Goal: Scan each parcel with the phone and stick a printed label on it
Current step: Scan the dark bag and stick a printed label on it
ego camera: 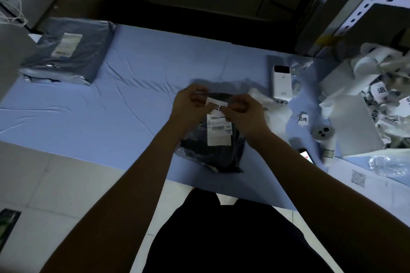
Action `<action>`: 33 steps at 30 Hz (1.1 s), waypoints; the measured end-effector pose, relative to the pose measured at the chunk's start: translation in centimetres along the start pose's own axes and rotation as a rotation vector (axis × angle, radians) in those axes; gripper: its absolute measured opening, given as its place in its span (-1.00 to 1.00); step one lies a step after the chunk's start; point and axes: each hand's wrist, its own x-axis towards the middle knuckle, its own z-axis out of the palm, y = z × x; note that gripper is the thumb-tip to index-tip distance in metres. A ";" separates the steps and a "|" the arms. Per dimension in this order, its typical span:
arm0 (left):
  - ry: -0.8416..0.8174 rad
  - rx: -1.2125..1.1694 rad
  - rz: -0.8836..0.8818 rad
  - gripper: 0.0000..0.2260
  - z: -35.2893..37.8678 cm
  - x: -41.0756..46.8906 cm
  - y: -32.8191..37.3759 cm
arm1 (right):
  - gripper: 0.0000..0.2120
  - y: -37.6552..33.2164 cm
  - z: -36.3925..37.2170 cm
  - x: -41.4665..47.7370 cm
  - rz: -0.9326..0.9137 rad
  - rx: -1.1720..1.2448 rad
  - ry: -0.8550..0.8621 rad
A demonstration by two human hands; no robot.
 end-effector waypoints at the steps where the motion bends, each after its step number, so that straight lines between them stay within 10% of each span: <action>1: 0.028 0.068 0.010 -0.72 0.0 0.5 -0.8 | -0.77 0.3 0.9 0.5 -0.009 -0.081 0.029; 12: -0.213 0.628 0.168 -0.82 2.2 6.6 -9.4 | -0.74 5.0 7.3 6.8 -0.091 -0.915 0.035; 25: 0.068 0.752 0.010 -0.65 -0.2 2.9 -12.0 | -0.74 7.0 4.0 4.2 0.153 -1.001 0.266; 33: -0.039 0.214 -0.303 -0.36 0.2 -4.1 -12.6 | -0.35 9.9 0.7 -2.8 0.231 -0.687 0.093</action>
